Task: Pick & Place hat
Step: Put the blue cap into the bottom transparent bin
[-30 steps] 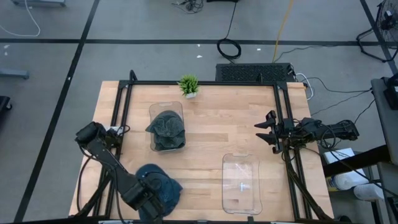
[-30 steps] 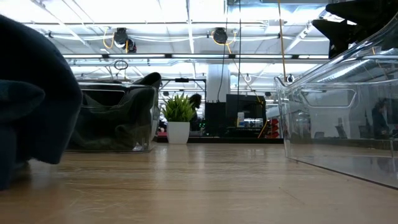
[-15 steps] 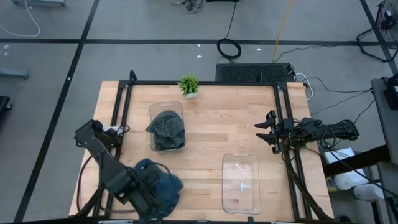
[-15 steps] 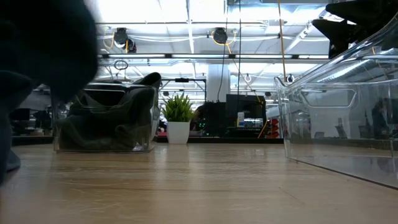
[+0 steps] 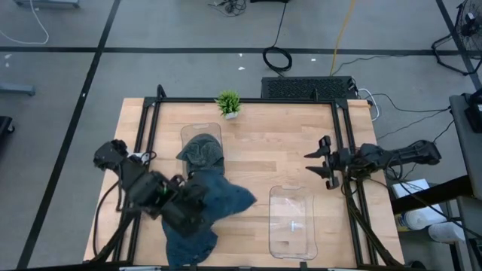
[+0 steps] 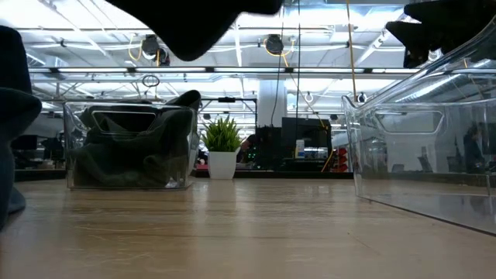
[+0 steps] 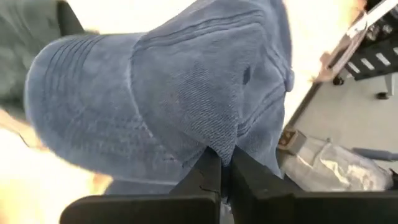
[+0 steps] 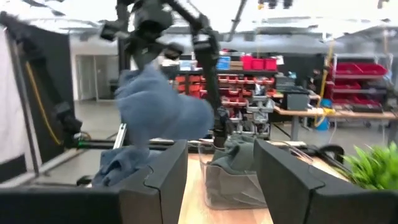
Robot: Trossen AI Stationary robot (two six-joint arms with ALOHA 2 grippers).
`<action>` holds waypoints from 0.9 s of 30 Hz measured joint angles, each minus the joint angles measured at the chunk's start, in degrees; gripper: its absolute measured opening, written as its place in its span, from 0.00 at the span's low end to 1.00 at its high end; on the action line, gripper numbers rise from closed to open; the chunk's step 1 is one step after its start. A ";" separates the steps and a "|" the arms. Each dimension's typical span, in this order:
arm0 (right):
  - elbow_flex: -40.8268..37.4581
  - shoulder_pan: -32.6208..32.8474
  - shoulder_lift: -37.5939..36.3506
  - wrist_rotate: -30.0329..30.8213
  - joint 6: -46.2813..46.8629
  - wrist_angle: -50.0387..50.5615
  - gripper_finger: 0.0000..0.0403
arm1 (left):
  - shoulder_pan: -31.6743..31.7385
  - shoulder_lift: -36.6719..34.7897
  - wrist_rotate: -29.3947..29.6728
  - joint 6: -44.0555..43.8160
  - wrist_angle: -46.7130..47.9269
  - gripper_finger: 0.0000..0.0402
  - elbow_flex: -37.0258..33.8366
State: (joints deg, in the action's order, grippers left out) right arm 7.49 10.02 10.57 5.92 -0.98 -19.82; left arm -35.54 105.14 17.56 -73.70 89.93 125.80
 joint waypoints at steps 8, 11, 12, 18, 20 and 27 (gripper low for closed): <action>4.62 9.69 19.08 10.33 -14.16 -11.79 0.42 | 8.09 0.00 -0.89 9.54 -1.56 0.01 1.61; 10.63 15.02 27.45 17.71 -19.32 -10.88 0.42 | 10.27 0.02 -2.55 13.57 -3.65 0.01 1.61; 12.78 17.03 30.79 20.36 -21.58 -10.83 0.42 | 10.94 0.02 -2.58 14.88 -4.49 0.01 1.61; 25.92 24.57 48.80 46.95 -42.69 -10.63 0.43 | 14.77 0.02 -2.60 20.44 -6.15 0.01 1.64; 29.88 25.49 53.61 52.87 -46.49 -10.84 0.45 | 15.98 0.01 -2.58 21.44 -6.13 0.01 1.64; 38.52 26.33 66.45 57.26 -52.84 -12.18 0.59 | 19.75 0.01 -4.50 24.53 -7.49 0.01 1.64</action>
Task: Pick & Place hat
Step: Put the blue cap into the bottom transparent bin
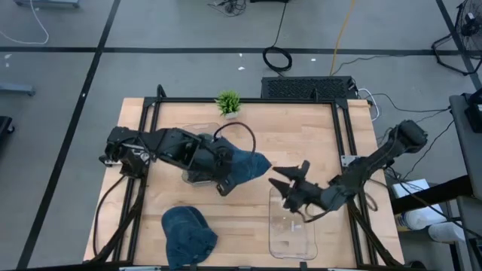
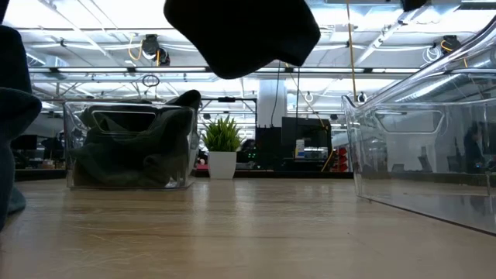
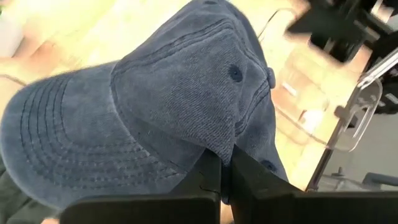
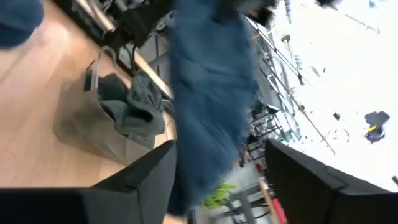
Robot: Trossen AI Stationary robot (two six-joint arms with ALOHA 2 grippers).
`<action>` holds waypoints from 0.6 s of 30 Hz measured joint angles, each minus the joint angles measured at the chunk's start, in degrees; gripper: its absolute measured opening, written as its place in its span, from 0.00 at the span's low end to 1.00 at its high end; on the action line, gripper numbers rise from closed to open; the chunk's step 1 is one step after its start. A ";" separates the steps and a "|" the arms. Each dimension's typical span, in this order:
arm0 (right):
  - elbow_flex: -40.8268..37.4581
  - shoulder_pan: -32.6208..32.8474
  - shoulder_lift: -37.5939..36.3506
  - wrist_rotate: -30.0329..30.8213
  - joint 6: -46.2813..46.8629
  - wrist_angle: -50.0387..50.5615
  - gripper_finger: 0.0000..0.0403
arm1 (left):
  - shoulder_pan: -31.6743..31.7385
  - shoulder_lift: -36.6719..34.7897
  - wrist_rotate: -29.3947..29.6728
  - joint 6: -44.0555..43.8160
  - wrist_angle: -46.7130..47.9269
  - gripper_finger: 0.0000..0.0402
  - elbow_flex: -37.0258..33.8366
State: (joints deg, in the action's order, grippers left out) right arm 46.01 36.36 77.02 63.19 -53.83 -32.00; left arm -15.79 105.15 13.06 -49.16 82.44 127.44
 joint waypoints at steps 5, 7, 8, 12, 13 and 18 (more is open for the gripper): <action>2.70 -1.17 8.01 -2.05 -7.25 -5.67 0.66 | 1.62 -0.01 -0.68 3.30 -3.77 0.01 0.00; 3.08 -1.88 10.71 -3.30 -11.74 -11.99 0.67 | 2.02 -0.01 -1.11 4.63 -5.12 0.01 0.00; 3.14 -2.26 11.91 -3.53 -14.39 -15.51 0.67 | 2.13 -0.01 -1.11 5.14 -5.65 0.01 0.00; 3.12 -4.22 15.40 -3.24 -25.39 -29.00 0.65 | 2.34 -0.01 -1.22 5.74 -6.83 0.01 0.00; 3.12 -4.59 15.76 -3.30 -27.49 -31.59 0.64 | 2.34 -0.01 -1.22 5.85 -6.85 0.01 0.00; 3.12 -7.15 16.35 -4.74 -33.30 -35.29 0.60 | 2.11 -0.01 -1.22 5.98 -6.98 0.01 0.00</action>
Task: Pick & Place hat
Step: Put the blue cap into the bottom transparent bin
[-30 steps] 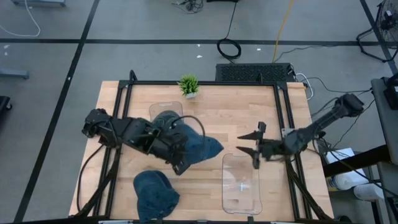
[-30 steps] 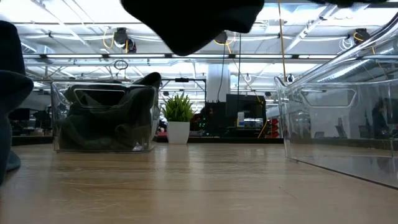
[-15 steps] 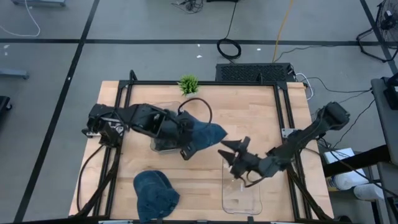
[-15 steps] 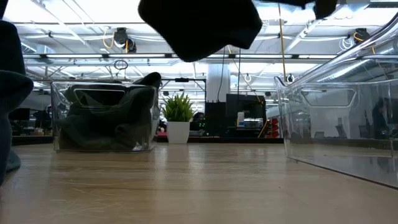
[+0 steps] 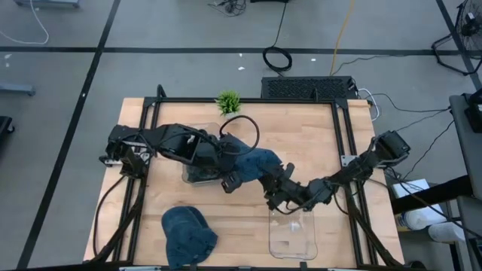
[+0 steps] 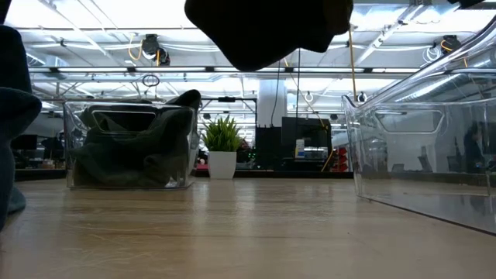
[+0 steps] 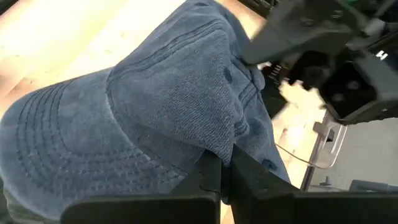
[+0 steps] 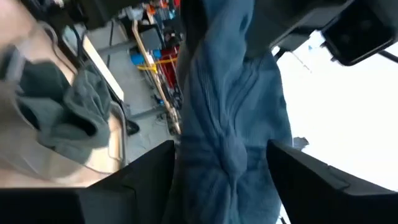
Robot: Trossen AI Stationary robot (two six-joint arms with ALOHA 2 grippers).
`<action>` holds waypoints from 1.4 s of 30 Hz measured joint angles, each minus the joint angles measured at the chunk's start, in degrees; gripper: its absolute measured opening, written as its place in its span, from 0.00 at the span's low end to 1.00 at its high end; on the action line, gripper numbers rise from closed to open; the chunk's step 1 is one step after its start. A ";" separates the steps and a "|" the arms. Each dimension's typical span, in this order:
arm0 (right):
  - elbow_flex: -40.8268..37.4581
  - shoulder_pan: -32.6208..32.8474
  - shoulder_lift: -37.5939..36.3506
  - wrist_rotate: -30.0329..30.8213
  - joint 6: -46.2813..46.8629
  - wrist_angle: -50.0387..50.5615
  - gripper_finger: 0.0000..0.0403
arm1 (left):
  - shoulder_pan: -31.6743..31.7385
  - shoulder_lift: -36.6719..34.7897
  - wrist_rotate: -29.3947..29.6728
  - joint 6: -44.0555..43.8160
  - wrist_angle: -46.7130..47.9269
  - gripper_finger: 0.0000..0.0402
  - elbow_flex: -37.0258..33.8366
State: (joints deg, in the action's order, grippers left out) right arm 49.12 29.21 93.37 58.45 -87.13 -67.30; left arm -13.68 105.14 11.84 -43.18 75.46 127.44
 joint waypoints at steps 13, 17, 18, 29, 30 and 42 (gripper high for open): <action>-0.02 0.99 -0.26 0.14 -1.77 -1.55 0.11 | -0.49 0.00 0.18 0.94 0.02 0.04 0.00; 0.07 2.39 -1.83 0.56 -0.36 -1.17 0.01 | -0.49 0.00 0.48 2.41 -0.41 0.13 0.00; 0.13 2.78 -2.52 1.32 -0.12 -0.43 0.01 | -0.49 0.00 0.80 3.50 -0.76 0.15 0.00; 0.15 7.78 -14.43 8.12 2.91 4.11 0.00 | -3.53 -4.52 17.00 8.98 -2.94 0.29 -0.04; 0.15 8.20 -15.75 8.80 4.09 5.30 0.00 | -4.23 -5.28 19.32 9.02 -3.24 0.29 -0.04; 0.17 10.28 -30.37 11.74 26.65 24.90 0.00 | -14.20 -8.44 31.61 14.60 -2.02 0.30 -0.33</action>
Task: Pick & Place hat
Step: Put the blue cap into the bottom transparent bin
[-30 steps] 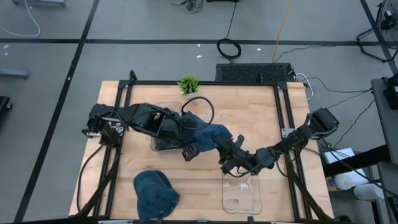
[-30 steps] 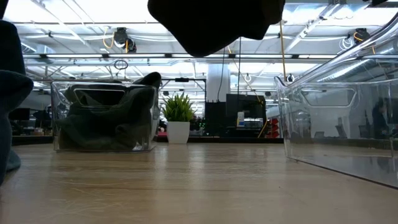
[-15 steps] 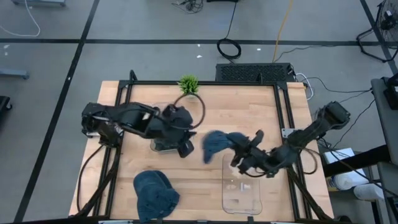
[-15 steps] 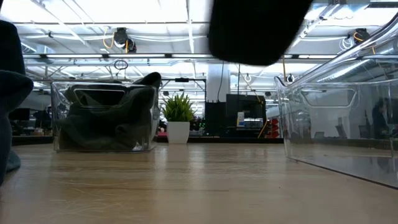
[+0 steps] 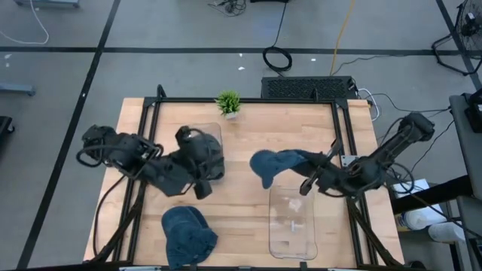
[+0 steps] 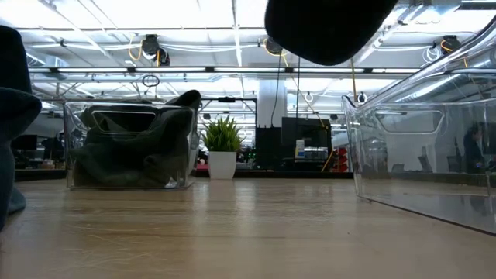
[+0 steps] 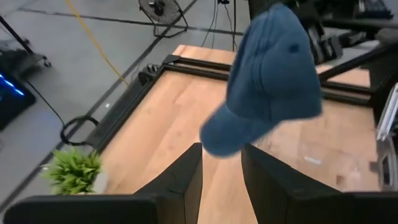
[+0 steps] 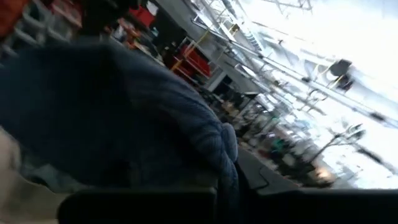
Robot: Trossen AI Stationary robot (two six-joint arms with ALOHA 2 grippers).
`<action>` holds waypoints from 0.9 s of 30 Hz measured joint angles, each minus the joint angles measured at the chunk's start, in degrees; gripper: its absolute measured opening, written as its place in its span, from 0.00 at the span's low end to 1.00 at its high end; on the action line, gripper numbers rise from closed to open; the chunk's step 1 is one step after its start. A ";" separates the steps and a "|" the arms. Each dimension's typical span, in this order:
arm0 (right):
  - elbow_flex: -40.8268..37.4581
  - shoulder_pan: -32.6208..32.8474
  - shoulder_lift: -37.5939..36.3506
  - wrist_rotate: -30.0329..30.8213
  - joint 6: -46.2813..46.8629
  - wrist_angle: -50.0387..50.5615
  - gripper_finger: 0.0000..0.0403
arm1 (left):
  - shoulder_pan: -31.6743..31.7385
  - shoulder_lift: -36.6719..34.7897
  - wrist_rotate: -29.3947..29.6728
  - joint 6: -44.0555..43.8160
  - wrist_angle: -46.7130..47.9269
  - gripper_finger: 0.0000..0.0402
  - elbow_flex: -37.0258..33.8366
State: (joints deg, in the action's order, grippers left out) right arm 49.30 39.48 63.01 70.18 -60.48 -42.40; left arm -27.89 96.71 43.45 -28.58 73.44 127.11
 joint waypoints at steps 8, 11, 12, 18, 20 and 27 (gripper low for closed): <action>0.00 2.78 -8.65 -8.95 27.19 18.12 0.00 | -2.34 -0.07 3.13 -4.18 7.28 0.30 0.00; 0.00 4.50 -11.32 -12.10 37.93 23.08 0.00 | -2.27 -0.13 3.12 -6.71 10.92 0.30 0.00; 0.00 5.21 -11.83 -11.73 41.35 24.86 0.00 | -2.05 -0.13 3.10 -7.28 11.89 0.30 0.00; 0.02 13.59 -7.92 11.67 44.47 24.55 0.00 | -0.56 -0.13 1.23 -7.96 11.55 0.30 0.00; 0.02 16.25 -4.34 19.46 37.24 15.45 0.00 | -0.23 -0.12 0.15 -7.55 10.33 0.30 -0.01; 0.76 19.49 8.28 19.83 18.33 -16.34 0.00 | 0.23 -0.12 -0.05 -7.61 3.34 0.30 -0.02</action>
State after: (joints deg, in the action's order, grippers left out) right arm 50.06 58.98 71.28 90.01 -42.15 -58.73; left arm -27.66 96.59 43.40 -36.18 76.78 127.09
